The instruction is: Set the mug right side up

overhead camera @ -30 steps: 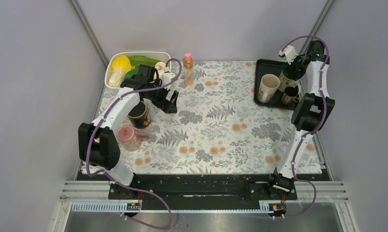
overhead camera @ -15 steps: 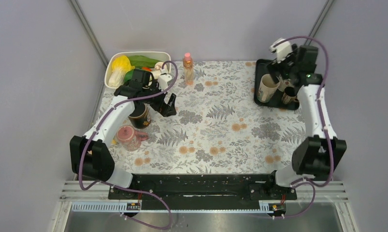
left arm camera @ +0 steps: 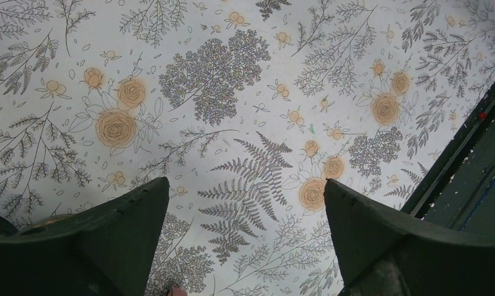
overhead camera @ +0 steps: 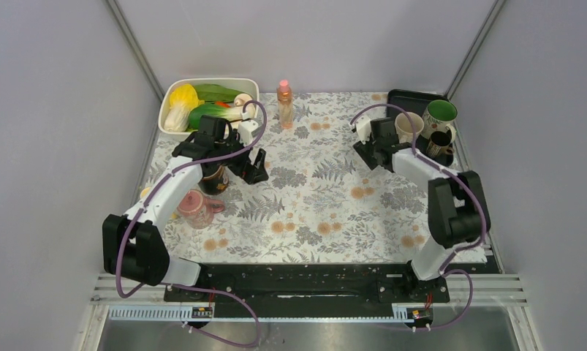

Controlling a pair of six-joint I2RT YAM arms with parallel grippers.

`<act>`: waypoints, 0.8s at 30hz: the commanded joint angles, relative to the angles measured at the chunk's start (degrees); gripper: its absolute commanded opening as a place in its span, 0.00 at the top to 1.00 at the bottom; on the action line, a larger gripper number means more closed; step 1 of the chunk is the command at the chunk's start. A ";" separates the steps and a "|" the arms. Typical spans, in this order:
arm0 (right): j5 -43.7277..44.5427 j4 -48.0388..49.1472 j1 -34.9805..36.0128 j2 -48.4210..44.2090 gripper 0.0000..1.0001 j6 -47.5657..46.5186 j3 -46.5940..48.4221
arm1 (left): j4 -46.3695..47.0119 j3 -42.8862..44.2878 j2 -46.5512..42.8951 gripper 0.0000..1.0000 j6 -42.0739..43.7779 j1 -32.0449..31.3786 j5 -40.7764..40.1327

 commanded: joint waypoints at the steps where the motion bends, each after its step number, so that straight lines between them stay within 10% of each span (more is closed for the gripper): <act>1: 15.02 5.58 0.20 6.85 0.37 -2.03 5.34 | 3.80 -0.36 -2.70 0.01 -0.18 0.08 1.13; 24: 7.21 -9.50 -4.09 22.37 0.53 -5.52 17.68 | 3.02 0.97 -0.74 0.01 0.73 0.39 0.55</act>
